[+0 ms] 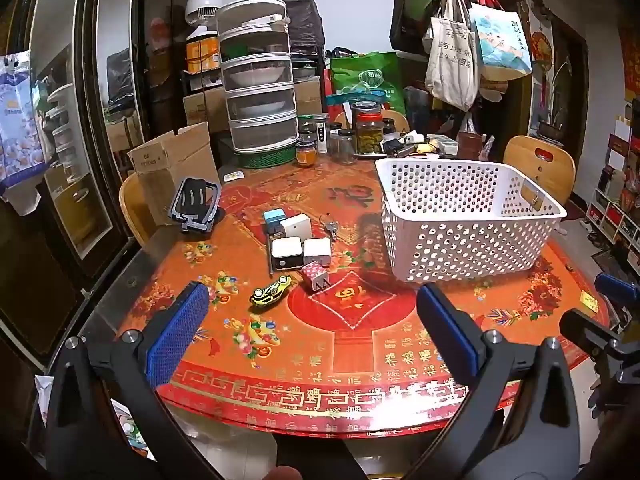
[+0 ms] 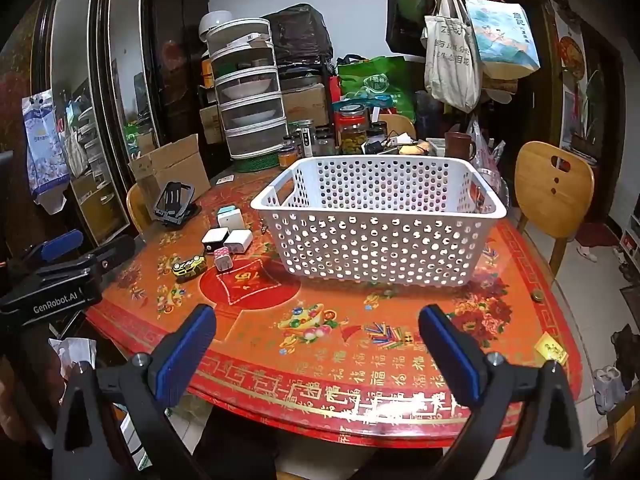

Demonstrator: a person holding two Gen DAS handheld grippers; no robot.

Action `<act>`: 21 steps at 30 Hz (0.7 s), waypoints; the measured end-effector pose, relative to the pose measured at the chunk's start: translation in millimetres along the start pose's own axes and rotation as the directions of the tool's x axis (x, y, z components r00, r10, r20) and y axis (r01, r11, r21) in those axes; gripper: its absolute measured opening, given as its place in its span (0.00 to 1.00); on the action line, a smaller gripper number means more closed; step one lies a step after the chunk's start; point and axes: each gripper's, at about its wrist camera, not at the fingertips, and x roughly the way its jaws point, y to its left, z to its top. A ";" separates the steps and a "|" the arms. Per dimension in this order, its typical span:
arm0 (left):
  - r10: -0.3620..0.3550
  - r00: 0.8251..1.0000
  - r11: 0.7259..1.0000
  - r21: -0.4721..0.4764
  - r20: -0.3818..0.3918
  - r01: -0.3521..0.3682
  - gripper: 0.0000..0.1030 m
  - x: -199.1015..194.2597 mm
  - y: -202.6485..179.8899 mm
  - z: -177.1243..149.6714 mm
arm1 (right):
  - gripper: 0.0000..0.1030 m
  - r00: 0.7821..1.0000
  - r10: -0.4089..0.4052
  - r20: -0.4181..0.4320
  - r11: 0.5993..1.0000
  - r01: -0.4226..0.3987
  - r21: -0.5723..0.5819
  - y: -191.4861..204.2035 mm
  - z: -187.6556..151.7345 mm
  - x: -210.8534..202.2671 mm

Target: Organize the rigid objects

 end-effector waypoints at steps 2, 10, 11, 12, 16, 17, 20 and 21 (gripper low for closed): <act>-0.001 1.000 1.000 0.000 -0.001 0.001 0.99 -0.1 0.0 -0.3 | 0.98 1.000 0.000 -0.003 1.000 0.000 -0.001 -0.2 0.0 0.0; -0.005 1.000 1.000 0.001 -0.002 0.005 0.99 2.4 -0.5 -2.4 | 0.98 1.000 -0.007 -0.012 1.000 0.007 -0.004 -0.1 4.6 0.6; -0.006 1.000 1.000 0.003 -0.002 0.006 0.99 2.1 -0.9 -2.2 | 0.98 1.000 -0.008 -0.011 1.000 0.008 -0.005 -1.0 5.0 0.7; -0.006 1.000 1.000 0.004 -0.001 0.006 0.99 1.3 -1.8 -2.6 | 0.98 1.000 -0.010 -0.009 1.000 0.010 -0.005 -1.7 4.4 -1.1; -0.007 1.000 1.000 0.005 -0.001 0.007 0.99 1.4 -2.1 -2.5 | 0.98 1.000 -0.017 -0.007 1.000 0.017 -0.005 -1.5 1.1 -0.1; -0.007 1.000 1.000 0.004 -0.002 0.007 0.99 1.4 -1.8 -2.4 | 0.98 1.000 -0.018 -0.008 1.000 0.018 -0.005 -1.6 1.0 0.5; -0.009 1.000 1.000 0.007 -0.004 0.009 0.99 2.6 -2.3 -2.3 | 0.98 1.000 -0.018 -0.008 1.000 0.018 -0.006 -1.2 0.8 1.1; -0.008 1.000 1.000 0.008 -0.003 0.008 0.99 2.6 -2.2 -2.4 | 0.98 1.000 -0.018 -0.009 1.000 0.018 -0.006 -1.2 1.1 0.7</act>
